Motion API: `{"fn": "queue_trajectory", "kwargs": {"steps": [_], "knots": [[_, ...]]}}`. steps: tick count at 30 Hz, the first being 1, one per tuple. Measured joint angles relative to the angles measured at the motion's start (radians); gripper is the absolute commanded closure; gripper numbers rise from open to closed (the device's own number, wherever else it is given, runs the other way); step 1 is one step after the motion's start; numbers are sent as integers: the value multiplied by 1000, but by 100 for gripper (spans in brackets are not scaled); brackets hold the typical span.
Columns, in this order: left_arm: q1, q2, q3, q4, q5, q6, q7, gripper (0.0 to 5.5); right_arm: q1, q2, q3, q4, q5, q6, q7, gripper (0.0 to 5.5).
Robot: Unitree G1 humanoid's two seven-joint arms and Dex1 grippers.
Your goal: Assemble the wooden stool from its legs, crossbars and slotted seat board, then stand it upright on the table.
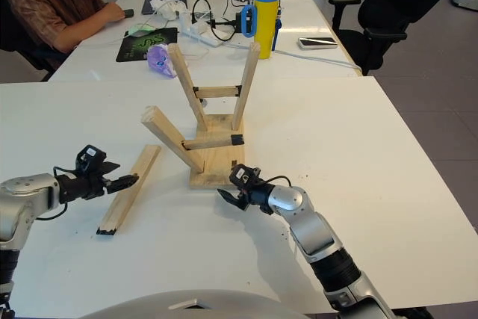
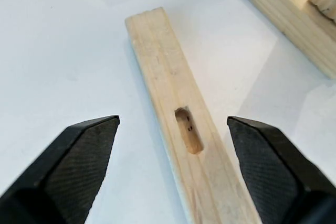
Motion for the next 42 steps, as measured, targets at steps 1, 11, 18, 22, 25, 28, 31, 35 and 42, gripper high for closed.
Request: {"fn": "queue_trajectory", "kwargs": {"steps": [1, 11, 18, 22, 25, 28, 31, 35, 42], "knots": [[5, -1, 2, -36, -2, 46, 22, 169, 5, 0, -1, -4, 1, 0, -3, 189], [110, -45, -2, -167, -26, 196, 102, 200, 31, 16, -5, -13, 11, 0, -41, 189], [128, -50, 2, -115, -1, 117, 117, 300, 7, 21, 8, 10, 10, 0, -36, 189], [125, -67, 3, -76, 0, 82, 126, 344, -33, 54, 15, 72, 8, -1, -45, 189], [90, -79, 8, -24, 3, 63, 134, 344, -40, 85, 11, 97, 7, -9, -72, 189], [12, -121, 43, 58, -8, 39, 156, 344, -68, 119, 3, 151, 8, -38, -84, 189], [-130, -167, 115, 129, -51, -9, 175, 344, -89, 136, -11, 182, 11, -52, -89, 189], [-412, -219, 254, 223, -155, -137, 190, 344, -86, 150, -39, 201, 41, -107, -81, 189], [-684, -249, 351, 114, -487, -54, 175, 344, -29, 115, -150, 83, 167, -74, -26, 189]]}}
